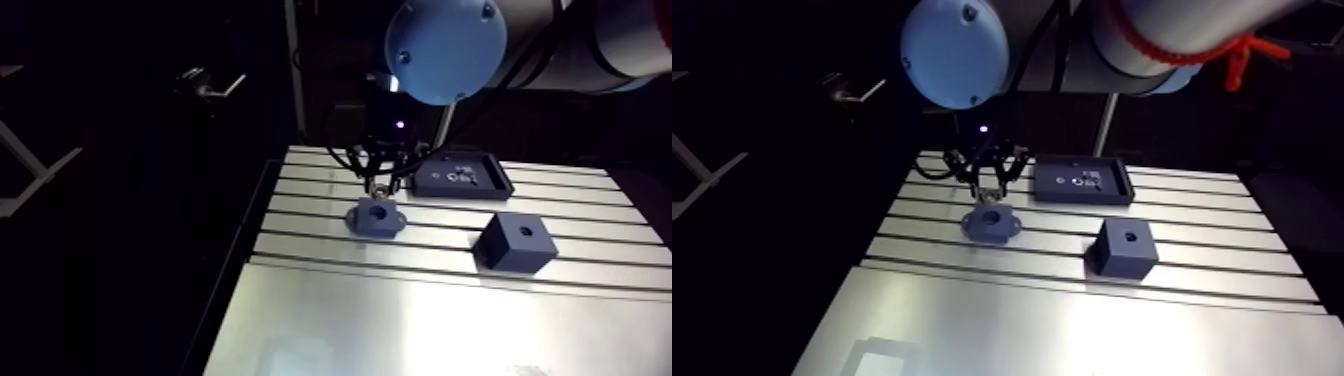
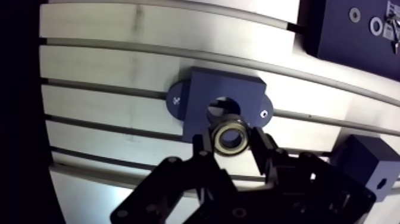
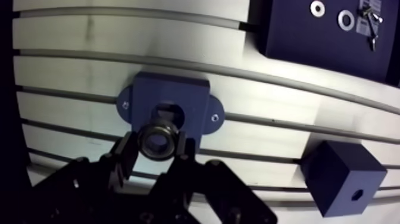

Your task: Pick up the bearing and press it into the housing until flush.

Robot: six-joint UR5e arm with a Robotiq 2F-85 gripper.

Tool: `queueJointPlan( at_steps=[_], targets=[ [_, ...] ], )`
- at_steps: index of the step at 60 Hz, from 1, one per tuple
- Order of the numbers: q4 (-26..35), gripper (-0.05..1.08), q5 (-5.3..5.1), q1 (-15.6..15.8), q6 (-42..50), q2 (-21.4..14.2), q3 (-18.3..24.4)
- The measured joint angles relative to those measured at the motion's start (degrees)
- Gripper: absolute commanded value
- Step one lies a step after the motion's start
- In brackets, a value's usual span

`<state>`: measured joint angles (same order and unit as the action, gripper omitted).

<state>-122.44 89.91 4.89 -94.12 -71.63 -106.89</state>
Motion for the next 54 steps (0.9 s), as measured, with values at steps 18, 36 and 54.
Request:
queueJointPlan(
  at_steps=[18, 36, 54],
  targets=[
    [0.2, 0.60, 0.61, 0.5, 5.3, 0.4, 0.1],
    [0.0, 0.60, 0.90, 0.5, 7.0, 1.3, -0.1],
    [-0.2, 0.60, 1.07, 0.5, 7.2, 2.4, 0.1]
  ],
)
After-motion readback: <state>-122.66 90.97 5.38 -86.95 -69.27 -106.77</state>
